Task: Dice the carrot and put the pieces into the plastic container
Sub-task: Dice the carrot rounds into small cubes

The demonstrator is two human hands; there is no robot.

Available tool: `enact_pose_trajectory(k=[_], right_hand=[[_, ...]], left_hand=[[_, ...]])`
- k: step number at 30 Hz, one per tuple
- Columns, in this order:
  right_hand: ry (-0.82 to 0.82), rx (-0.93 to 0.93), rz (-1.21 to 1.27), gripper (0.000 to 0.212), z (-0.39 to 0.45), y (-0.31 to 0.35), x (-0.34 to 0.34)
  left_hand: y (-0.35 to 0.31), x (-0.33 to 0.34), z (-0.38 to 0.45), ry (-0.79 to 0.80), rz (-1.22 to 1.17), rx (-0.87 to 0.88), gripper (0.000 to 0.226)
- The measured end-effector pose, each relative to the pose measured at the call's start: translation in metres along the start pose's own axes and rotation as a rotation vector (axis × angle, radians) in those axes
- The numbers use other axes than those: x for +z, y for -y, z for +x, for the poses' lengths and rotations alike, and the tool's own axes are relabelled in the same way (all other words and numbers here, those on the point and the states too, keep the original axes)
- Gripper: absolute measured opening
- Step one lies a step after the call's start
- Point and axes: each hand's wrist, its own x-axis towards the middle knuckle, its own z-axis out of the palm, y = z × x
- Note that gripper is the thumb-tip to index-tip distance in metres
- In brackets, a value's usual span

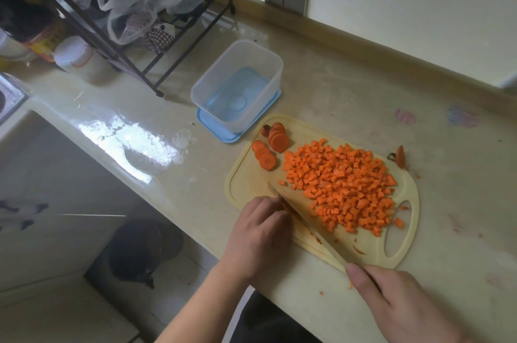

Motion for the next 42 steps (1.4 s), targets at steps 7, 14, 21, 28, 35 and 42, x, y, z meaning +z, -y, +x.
enact_pose_trajectory(k=[7,14,21,28,35,42], right_hand=[[0.017,-0.005,-0.061,0.106,0.002,-0.004,0.008],[-0.054,-0.088,-0.004,0.082,0.018,0.009,0.001],[-0.020,-0.053,0.005,0.097,0.001,0.000,0.005],[-0.021,-0.077,-0.069,0.085,0.015,0.007,0.017],[-0.048,-0.071,-0.004,0.089,0.010,0.001,0.010],[0.009,-0.040,-0.009,0.103,0.000,0.001,0.011]], left_hand=[[-0.001,0.005,-0.002,-0.022,-0.032,-0.003,0.014],[-0.002,0.002,-0.007,-0.017,0.034,-0.012,0.013],[0.005,0.006,-0.013,-0.028,0.052,0.029,0.013],[0.004,0.003,-0.012,-0.014,0.027,0.045,0.013],[0.006,0.004,-0.018,-0.069,0.050,0.044,0.021],[0.002,0.002,-0.015,-0.108,0.045,0.038,0.034]])
